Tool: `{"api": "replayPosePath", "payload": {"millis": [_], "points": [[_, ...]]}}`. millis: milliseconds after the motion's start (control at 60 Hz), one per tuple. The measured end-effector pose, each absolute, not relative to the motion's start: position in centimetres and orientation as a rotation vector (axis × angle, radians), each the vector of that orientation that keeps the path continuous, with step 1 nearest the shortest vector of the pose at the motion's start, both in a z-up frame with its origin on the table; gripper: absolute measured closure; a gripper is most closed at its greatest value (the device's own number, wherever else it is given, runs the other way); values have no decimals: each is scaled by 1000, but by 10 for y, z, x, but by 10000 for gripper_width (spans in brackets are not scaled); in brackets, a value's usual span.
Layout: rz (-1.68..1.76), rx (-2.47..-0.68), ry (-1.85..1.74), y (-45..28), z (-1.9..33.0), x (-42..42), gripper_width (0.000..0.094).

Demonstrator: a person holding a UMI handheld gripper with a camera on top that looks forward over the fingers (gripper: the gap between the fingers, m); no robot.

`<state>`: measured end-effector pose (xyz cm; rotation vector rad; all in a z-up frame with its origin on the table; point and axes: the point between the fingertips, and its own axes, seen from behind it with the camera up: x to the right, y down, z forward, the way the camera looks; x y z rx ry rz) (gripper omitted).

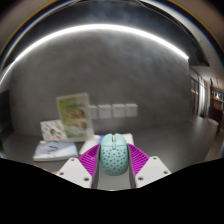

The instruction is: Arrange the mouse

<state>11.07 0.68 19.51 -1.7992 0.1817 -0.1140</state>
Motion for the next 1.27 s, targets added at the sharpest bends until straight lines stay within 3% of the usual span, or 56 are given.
{"api": "replayPosePath", "payload": {"millis": [83, 150, 217, 300, 433, 617, 767, 783, 883, 1117, 1267], "points": [[-73, -1732, 128, 5, 232, 19, 512], [-38, -1723, 90, 6, 228, -54, 512], [-5, -1785, 54, 3, 191, -120, 513], [61, -1905, 28, 2, 117, -187, 511], [16, -2026, -32, -4, 41, -222, 511], [-7, -2100, -13, -16, -2, -226, 486], [-50, -2102, -9, -17, -6, -222, 375], [-51, -2112, -10, -19, -6, -222, 284], [-20, -2162, -15, -41, 2, -227, 73], [41, -2211, -30, -133, 32, -228, 82], [-29, -2243, 13, -182, 30, -192, 83]]}}
